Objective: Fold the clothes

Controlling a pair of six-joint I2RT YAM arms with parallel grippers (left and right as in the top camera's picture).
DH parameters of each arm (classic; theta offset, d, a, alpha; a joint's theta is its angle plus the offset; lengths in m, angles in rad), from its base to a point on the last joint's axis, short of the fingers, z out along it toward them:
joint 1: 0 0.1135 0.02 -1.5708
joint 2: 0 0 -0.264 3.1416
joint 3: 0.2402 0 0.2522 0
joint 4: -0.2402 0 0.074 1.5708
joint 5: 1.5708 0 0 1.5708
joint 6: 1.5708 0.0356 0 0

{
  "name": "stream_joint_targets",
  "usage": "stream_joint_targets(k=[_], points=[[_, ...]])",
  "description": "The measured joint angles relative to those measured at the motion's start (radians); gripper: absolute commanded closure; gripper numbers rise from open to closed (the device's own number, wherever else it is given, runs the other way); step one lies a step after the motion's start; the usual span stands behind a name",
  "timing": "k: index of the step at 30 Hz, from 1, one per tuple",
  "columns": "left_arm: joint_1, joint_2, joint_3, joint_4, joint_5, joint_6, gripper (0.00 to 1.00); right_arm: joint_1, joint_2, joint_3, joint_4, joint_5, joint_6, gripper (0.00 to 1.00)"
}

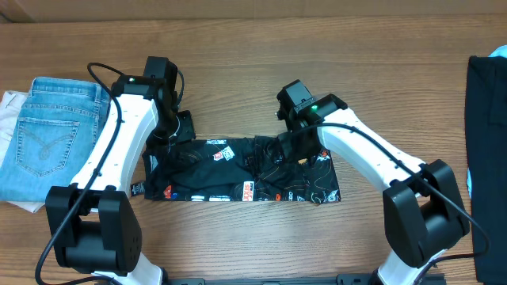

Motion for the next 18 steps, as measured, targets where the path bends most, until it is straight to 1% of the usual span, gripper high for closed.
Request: stream_joint_targets(k=[2, 3, 5, 8, 10, 12, 15, 16, 18], points=[[0.0, 0.0, 0.0, 0.0, 0.0, 0.0, 0.67, 0.0, 0.0, -0.022, 0.01, 0.001, 0.006, 0.49], [0.0, 0.0, 0.0, 0.0, 0.0, 0.0, 0.68, 0.0, 0.0, -0.036, 0.018, 0.003, 0.008, 0.47], [0.0, 0.0, 0.0, 0.0, 0.0, 0.0, 0.68, 0.0, 0.0, -0.069, 0.036, 0.003, 0.006, 0.47], [0.0, 0.0, 0.0, 0.0, 0.0, 0.0, 0.68, 0.0, 0.0, -0.107, 0.056, -0.005, 0.007, 0.49], [0.0, 0.0, 0.0, 0.0, 0.0, 0.0, 0.67, 0.0, 0.0, -0.122, 0.067, -0.028, 0.004, 0.54], [0.0, 0.0, 0.0, 0.0, 0.0, 0.0, 0.68, 0.0, 0.0, -0.129, 0.074, -0.062, -0.013, 0.63], [0.0, 0.0, 0.0, 0.0, 0.0, 0.0, 0.68, 0.001, 0.0, -0.131, 0.086, -0.113, -0.026, 0.87], [0.0, 0.0, 0.0, 0.0, 0.0, 0.0, 0.68, 0.001, 0.0, -0.131, 0.089, -0.121, -0.035, 0.9], [0.0, 0.0, 0.0, 0.0, 0.0, 0.0, 0.68, 0.001, 0.0, -0.131, 0.089, -0.142, -0.033, 0.91]])
